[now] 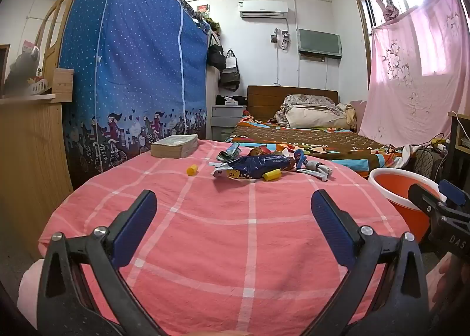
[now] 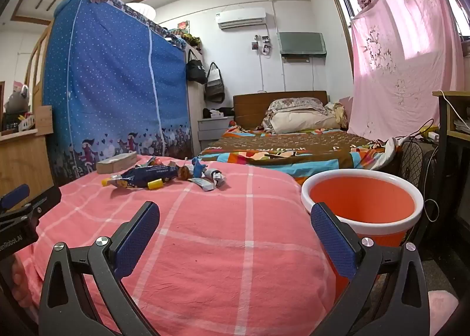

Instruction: Collect trash

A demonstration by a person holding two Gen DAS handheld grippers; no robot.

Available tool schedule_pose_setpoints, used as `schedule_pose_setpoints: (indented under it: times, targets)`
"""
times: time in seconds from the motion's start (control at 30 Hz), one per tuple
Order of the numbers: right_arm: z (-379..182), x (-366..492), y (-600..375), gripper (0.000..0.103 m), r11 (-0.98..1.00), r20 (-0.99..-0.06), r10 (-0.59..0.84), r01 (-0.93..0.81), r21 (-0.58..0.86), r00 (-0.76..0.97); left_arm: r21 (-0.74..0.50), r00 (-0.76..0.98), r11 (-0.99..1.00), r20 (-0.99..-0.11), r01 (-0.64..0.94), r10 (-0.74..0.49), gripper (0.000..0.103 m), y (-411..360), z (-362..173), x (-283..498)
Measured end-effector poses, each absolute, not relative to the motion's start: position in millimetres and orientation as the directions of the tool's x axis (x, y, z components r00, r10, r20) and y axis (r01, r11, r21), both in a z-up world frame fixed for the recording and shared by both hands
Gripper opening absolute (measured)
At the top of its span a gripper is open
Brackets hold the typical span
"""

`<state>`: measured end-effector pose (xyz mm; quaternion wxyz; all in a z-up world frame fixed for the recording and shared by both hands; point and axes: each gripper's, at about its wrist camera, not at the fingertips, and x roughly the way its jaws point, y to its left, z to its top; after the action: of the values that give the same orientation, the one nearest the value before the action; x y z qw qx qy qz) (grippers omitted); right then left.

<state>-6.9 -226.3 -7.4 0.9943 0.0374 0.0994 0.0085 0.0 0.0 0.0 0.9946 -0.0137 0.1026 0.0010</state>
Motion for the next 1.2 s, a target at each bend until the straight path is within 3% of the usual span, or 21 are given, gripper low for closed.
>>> schedule_pose_setpoints:
  times: [1.2]
  targets:
    - [-6.9, -7.1, -225.8, 0.103, 0.997, -0.196, 0.026, -0.010, 0.081, 0.980, -0.027, 0.979, 1.000, -0.202, -0.005, 0.000, 0.103, 2.1, 1.5, -0.9]
